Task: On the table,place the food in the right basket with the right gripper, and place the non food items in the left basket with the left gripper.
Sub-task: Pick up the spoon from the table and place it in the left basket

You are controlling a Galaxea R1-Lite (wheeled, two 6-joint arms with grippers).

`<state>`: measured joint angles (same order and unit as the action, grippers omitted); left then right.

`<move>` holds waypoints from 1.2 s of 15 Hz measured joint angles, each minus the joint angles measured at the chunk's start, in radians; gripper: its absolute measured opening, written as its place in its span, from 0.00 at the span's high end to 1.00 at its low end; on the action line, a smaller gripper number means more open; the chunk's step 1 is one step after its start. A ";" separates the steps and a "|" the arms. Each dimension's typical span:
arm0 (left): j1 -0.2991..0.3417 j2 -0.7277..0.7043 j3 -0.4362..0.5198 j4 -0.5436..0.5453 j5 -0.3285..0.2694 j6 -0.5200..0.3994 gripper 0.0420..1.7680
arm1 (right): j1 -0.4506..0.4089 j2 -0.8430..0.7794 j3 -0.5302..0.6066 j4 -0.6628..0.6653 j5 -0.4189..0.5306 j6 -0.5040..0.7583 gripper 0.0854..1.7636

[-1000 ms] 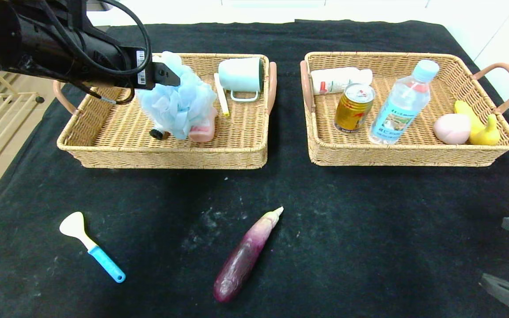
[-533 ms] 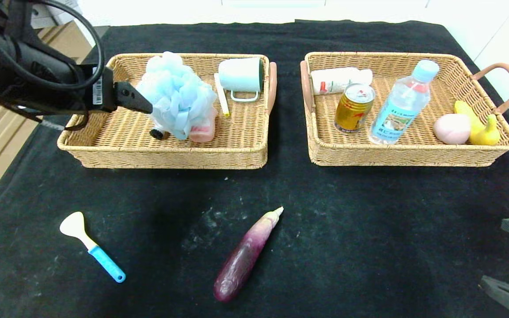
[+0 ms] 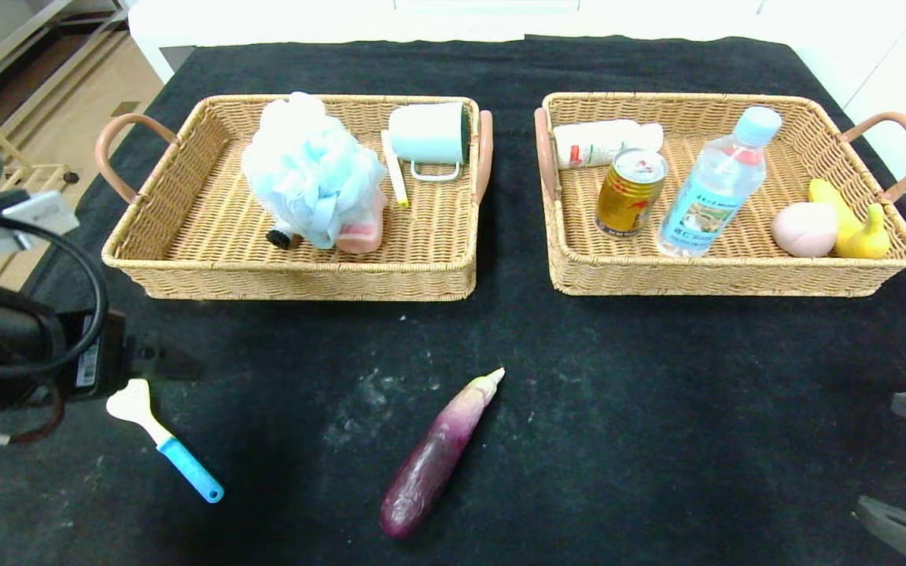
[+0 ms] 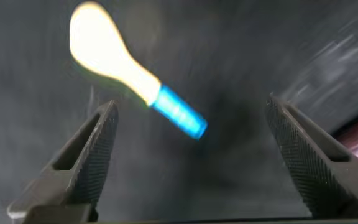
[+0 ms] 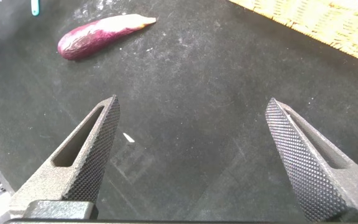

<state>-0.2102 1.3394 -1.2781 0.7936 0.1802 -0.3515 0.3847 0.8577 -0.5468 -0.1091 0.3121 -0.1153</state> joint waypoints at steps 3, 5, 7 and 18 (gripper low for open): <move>0.014 -0.071 0.161 -0.010 -0.040 -0.061 0.04 | 0.000 0.000 0.000 0.000 0.000 0.000 0.03; 0.023 -0.099 0.260 -0.097 -0.074 -0.080 0.03 | 0.001 0.000 0.002 0.001 0.000 0.000 0.03; 0.031 -0.109 0.346 -0.244 -0.087 -0.087 0.03 | 0.001 0.000 0.002 0.001 0.000 0.000 0.03; 0.064 -0.012 0.394 -0.300 -0.084 -0.091 0.03 | 0.001 0.006 0.008 0.000 0.000 -0.002 0.03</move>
<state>-0.1457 1.3272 -0.8840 0.4934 0.0957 -0.4426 0.3862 0.8638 -0.5387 -0.1096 0.3121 -0.1172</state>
